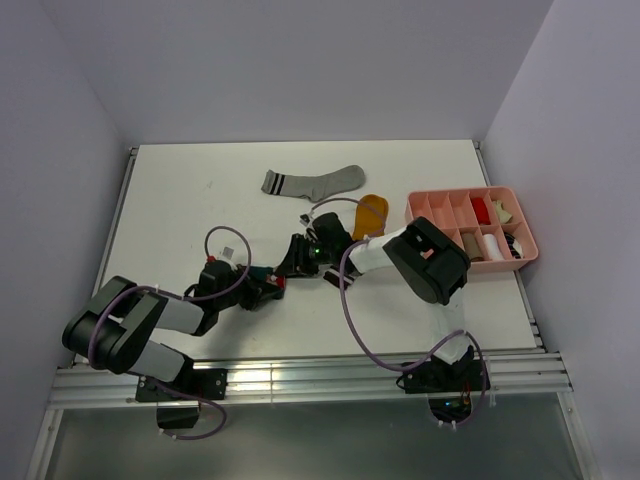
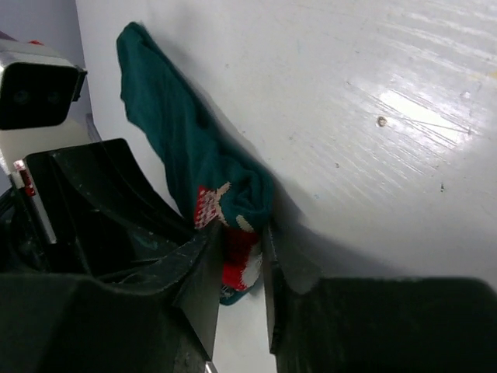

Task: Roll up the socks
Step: Roll the sock at the center of the board.

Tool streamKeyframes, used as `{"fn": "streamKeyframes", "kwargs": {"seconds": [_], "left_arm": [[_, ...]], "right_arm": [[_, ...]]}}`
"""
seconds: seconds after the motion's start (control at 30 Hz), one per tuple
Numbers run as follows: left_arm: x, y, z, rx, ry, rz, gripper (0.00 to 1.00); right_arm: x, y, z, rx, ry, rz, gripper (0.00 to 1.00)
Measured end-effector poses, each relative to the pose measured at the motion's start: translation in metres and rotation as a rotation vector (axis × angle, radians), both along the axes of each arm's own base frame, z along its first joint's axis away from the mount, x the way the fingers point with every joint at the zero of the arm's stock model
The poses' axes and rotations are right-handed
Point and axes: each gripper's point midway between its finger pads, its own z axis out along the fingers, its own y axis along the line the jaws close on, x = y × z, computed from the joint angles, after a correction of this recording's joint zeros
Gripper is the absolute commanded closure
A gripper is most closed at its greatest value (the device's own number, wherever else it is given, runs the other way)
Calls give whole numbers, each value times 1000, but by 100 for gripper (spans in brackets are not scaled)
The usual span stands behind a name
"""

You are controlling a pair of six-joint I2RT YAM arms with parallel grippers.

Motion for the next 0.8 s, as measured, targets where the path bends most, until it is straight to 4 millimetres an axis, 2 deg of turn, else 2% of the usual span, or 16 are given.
{"fn": "streamKeyframes", "kwargs": {"seconds": [0.07, 0.1, 0.13, 0.3, 0.43, 0.6, 0.7, 0.73, 0.8], "left_arm": [[-1, 0, 0, -4, 5, -2, 99], [-1, -1, -1, -6, 7, -4, 99], [-1, -1, -1, -8, 8, -7, 99], [0, -4, -1, -8, 14, -31, 94], [11, -12, -1, 32, 8, -80, 83], [39, -26, 4, 114, -31, -161, 73], [61, -34, 13, 159, -69, -198, 66], [66, -35, 17, 167, -84, -201, 61], [74, -34, 22, 189, -108, -197, 59]], "right_arm": [[-2, 1, -4, 0, 3, 11, 83], [-3, 2, -5, 2, 3, 15, 95], [-3, 2, -6, 3, 1, 17, 100], [0, 0, -5, -11, -13, 9, 100], [10, -16, -2, -64, -39, -52, 100], [29, -50, 1, -142, -63, -184, 100], [36, -74, 0, -168, -57, -261, 100], [37, -82, -3, -177, -48, -283, 100], [40, -92, -5, -182, -28, -312, 100]]}}
